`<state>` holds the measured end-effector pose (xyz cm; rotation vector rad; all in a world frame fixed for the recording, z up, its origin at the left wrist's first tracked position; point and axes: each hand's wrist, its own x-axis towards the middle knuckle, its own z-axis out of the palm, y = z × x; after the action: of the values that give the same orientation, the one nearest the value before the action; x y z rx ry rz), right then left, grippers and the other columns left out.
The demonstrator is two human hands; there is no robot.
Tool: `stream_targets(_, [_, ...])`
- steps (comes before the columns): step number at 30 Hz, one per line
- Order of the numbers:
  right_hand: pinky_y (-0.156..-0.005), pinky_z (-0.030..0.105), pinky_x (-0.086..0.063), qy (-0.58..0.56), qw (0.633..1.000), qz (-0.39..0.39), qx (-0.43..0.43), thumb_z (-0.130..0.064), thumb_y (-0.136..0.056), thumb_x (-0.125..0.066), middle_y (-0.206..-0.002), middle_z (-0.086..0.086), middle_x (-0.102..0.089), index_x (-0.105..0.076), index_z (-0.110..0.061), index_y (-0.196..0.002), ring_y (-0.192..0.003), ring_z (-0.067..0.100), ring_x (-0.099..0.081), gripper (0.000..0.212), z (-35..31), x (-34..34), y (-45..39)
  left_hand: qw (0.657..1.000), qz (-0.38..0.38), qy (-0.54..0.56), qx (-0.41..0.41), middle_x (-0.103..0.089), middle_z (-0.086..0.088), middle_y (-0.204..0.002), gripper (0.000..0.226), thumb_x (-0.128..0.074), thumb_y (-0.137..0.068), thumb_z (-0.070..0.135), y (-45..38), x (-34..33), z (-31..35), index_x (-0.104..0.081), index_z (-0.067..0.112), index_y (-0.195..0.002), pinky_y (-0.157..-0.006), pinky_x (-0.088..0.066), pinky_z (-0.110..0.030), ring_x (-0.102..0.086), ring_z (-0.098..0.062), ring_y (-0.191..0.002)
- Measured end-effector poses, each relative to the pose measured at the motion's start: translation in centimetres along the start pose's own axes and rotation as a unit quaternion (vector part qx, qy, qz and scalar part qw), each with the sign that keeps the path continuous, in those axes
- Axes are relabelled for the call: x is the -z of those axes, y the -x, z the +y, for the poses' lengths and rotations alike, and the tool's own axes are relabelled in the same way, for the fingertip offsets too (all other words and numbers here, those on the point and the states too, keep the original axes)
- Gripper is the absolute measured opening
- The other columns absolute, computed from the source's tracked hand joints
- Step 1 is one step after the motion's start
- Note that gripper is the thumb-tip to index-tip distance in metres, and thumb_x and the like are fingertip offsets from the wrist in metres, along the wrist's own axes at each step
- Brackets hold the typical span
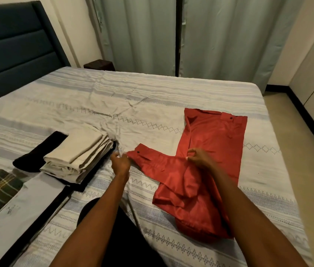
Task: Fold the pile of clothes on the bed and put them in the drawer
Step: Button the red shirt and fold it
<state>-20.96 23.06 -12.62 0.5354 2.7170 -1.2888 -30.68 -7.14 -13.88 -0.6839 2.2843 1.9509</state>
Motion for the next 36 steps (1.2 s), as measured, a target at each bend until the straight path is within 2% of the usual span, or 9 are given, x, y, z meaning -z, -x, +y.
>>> stream_targets(4, [-0.072,0.039,-0.05,0.031,0.999,-0.014,-0.019,-0.025,-0.091,-0.069,-0.085,0.012,-0.071,-0.071,-0.006,-0.085,-0.078,0.028,-0.066,0.02,2.9,-0.7,0.2,0.985,-0.113,-0.013,0.129,-0.047,-0.011,-0.062,0.029,-0.062,-0.097,0.025,0.5,-0.5,-3.8,-0.055,-0.003,-0.096,-0.043,-0.043,-0.028,-0.045,-0.019,-0.043])
stream_targets(7, [-0.059,0.032,-0.036,0.011,0.999,0.001,-0.039,-0.031,-0.091,-0.067,-0.066,0.003,-0.054,-0.057,-0.016,-0.068,-0.061,0.017,-0.048,0.029,3.1,-0.4,1.2,0.982,-0.142,-0.081,0.093,-0.055,-0.013,-0.057,0.042,-0.064,-0.095,0.035,1.3,-1.3,-4.2,-0.057,0.0,-0.075,-0.047,-0.048,-0.032,-0.054,-0.022,-0.046])
stream_targets(12, [-0.053,0.03,-0.031,-0.069,0.996,0.009,-0.055,-0.024,-0.096,-0.057,-0.066,0.005,-0.044,-0.053,-0.014,-0.077,-0.057,0.017,-0.039,0.022,2.1,0.5,3.2,0.964,-0.124,-0.236,0.0,-0.069,-0.017,-0.084,0.023,-0.065,-0.081,0.03,-0.1,-2.6,-3.7,-0.061,0.008,-0.079,-0.076,-0.06,-0.046,-0.069,-0.034,-0.078])
stream_targets(16, [-0.042,0.019,-0.033,-0.169,0.983,0.005,-0.075,-0.019,-0.095,-0.063,-0.062,0.003,-0.048,-0.059,-0.016,-0.072,-0.048,0.012,-0.042,0.023,2.1,0.7,4.2,0.989,-0.077,-0.129,0.014,-0.07,-0.018,-0.079,0.032,-0.058,-0.085,0.033,-0.5,-3.0,-3.0,-0.065,0.002,-0.086,-0.055,-0.056,-0.04,-0.068,-0.033,-0.068])
stream_targets(20, [-0.053,0.019,-0.042,-0.057,0.997,-0.034,-0.038,-0.015,-0.093,-0.067,-0.078,0.011,-0.066,-0.072,-0.005,-0.087,-0.067,0.017,-0.058,0.013,2.4,1.7,3.1,0.998,0.034,-0.056,0.016,-0.069,-0.016,-0.088,0.027,-0.052,-0.098,0.033,-0.7,-1.9,-2.8,-0.06,0.008,-0.098,-0.061,-0.061,-0.044,-0.069,-0.032,-0.069])
stream_targets(24, [-0.061,0.021,-0.047,0.038,0.994,-0.096,-0.043,-0.014,-0.091,-0.067,-0.092,0.014,-0.073,-0.075,-0.004,-0.095,-0.076,0.019,-0.065,0.013,2.6,2.3,3.0,0.994,-0.026,-0.042,0.093,-0.063,-0.015,-0.066,0.034,-0.057,-0.1,0.034,1.1,-1.1,-3.9,-0.057,0.001,-0.09,-0.039,-0.05,-0.028,-0.056,-0.021,-0.04])
stream_targets(27, [-0.051,0.021,-0.046,0.03,0.994,-0.095,-0.052,-0.003,-0.085,-0.062,-0.086,0.022,-0.073,-0.074,0.003,-0.092,-0.062,0.019,-0.062,0.015,2.6,2.4,4.0,0.986,-0.094,-0.101,0.09,-0.061,-0.01,-0.06,0.037,-0.063,-0.096,0.036,2.8,-1.2,-4.7,-0.062,0.001,-0.086,-0.045,-0.048,-0.029,-0.052,-0.019,-0.042])
stream_targets(32, [-0.044,0.024,-0.038,-0.036,0.991,-0.076,-0.108,0.005,-0.083,-0.053,-0.074,0.013,-0.063,-0.051,-0.018,-0.102,-0.047,0.018,-0.053,0.03,3.0,1.9,4.5,0.989,-0.096,-0.109,0.041,-0.061,-0.014,-0.076,0.014,-0.05,-0.092,0.0,3.9,-2.0,-3.9,-0.06,0.0,-0.103,-0.042,-0.046,-0.028,-0.052,-0.02,-0.048])
stream_targets(36, [-0.045,0.023,-0.04,-0.041,0.995,-0.064,-0.059,-0.004,-0.095,-0.053,-0.075,0.006,-0.058,-0.054,-0.016,-0.104,-0.052,0.014,-0.049,0.015,3.0,1.7,4.6,0.992,0.004,-0.122,-0.036,-0.061,-0.007,-0.098,0.015,-0.05,-0.094,0.007,4.8,-1.8,-3.4,-0.053,0.019,-0.103,-0.071,-0.059,-0.045,-0.063,-0.03,-0.081])
